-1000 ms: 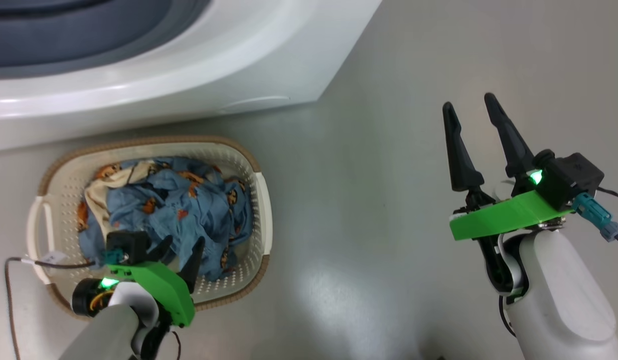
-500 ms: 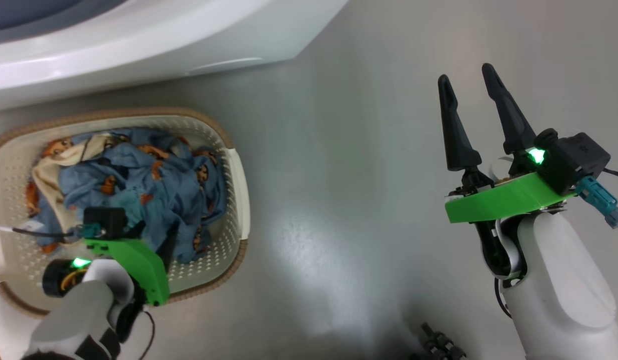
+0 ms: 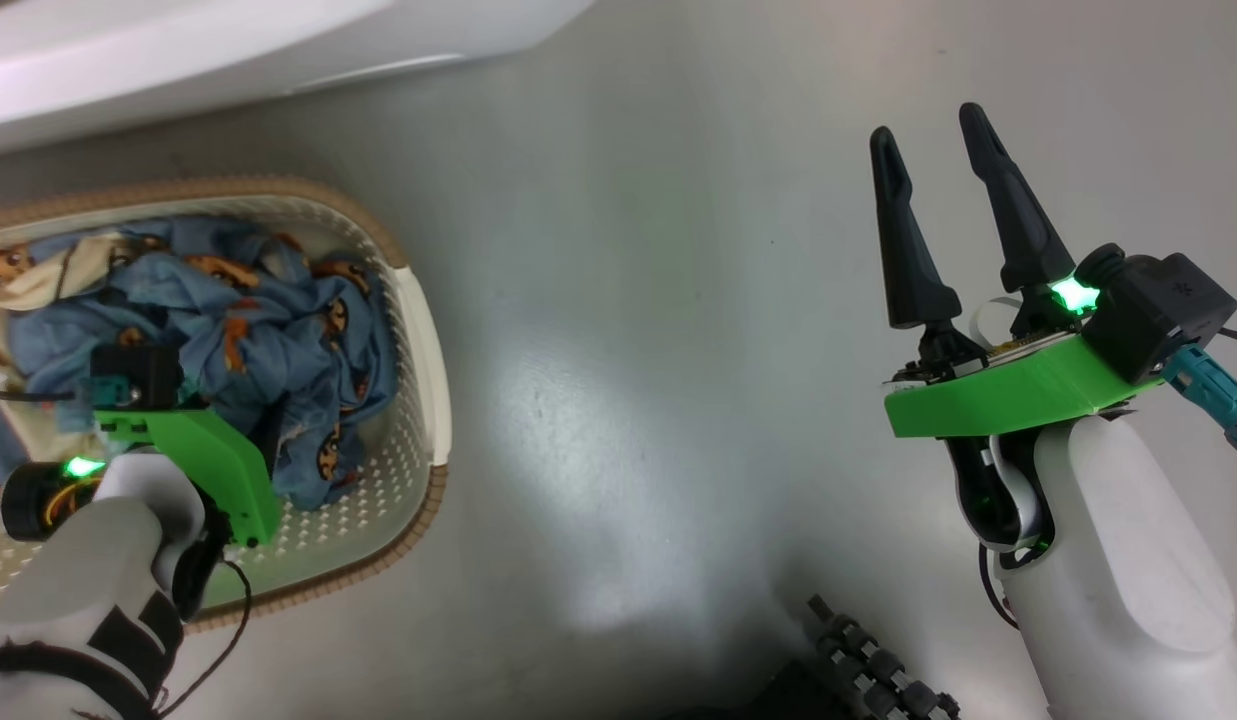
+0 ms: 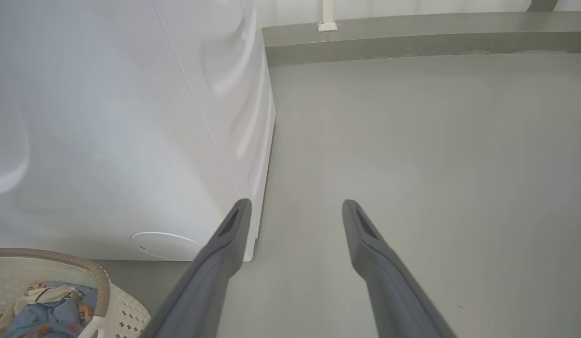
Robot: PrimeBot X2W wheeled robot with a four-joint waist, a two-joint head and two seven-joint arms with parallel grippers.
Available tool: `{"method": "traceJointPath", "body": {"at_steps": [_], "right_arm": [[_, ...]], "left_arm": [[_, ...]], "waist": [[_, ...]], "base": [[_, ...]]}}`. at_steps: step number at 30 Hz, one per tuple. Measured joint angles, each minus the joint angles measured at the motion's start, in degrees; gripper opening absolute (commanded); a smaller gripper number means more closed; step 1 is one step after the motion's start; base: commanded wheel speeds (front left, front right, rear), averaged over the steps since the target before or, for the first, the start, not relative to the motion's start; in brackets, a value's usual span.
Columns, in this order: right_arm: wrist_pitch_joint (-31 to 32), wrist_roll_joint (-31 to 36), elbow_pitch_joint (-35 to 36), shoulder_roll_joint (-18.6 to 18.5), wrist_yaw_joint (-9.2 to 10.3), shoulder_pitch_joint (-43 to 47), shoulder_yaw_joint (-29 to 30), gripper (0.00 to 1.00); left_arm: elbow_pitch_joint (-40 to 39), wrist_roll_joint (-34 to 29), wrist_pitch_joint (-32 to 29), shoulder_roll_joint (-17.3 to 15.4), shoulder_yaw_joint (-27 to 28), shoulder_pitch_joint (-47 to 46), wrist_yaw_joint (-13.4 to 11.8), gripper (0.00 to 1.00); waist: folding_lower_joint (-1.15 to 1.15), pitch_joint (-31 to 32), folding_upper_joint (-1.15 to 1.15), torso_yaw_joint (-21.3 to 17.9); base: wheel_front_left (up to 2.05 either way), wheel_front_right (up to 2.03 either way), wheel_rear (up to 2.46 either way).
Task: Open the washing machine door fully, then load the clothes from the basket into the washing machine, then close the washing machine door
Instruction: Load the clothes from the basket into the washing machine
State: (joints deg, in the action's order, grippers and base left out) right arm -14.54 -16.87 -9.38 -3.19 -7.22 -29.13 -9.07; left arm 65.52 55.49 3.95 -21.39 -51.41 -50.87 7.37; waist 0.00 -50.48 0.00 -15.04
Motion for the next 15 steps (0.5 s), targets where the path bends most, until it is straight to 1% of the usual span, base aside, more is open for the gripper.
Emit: {"method": "traceJointPath", "body": {"at_steps": [5,11,12,13,14,15], "right_arm": [[0.0,-0.5,0.4,0.1,0.00,-0.1,-0.3,1.00],[0.0,-0.8,0.5,0.1,0.00,-0.1,-0.5,1.00],[0.0,-0.8,0.5,0.1,0.00,-0.1,-0.5,1.00],[0.0,-0.8,0.5,0.2,0.00,-0.1,-0.5,1.00],[0.0,-0.8,0.5,0.2,0.00,-0.1,-0.5,1.00],[0.0,-0.8,0.5,0.2,0.00,-0.1,-0.5,1.00]], "left_arm": [[-0.2,2.3,-1.9,-0.6,-1.3,-0.9,0.0,1.00],[-0.5,3.2,-1.4,-1.2,-3.0,-1.6,0.0,1.00],[-0.7,3.3,-1.4,-1.3,-3.5,-1.7,0.0,0.67],[-0.9,3.5,-1.4,-1.2,-3.9,-1.7,0.0,0.40],[-1.1,3.6,-1.4,-1.2,-4.3,-1.7,0.0,0.15],[-1.4,3.9,-1.4,-1.3,-4.6,-1.7,0.0,0.00]], "waist": [[0.00,-1.3,0.00,-1.0],[0.00,-1.6,0.00,-1.6],[0.00,-1.5,0.00,-1.7],[0.00,-1.4,0.00,-1.7],[0.00,-1.3,0.00,-1.7],[0.00,-1.2,0.00,-1.6]], "base": [[0.00,0.00,0.00],[0.00,0.00,0.00],[0.00,0.00,0.00],[0.00,0.00,0.00],[0.00,0.00,0.00],[0.00,0.00,0.00]]}}
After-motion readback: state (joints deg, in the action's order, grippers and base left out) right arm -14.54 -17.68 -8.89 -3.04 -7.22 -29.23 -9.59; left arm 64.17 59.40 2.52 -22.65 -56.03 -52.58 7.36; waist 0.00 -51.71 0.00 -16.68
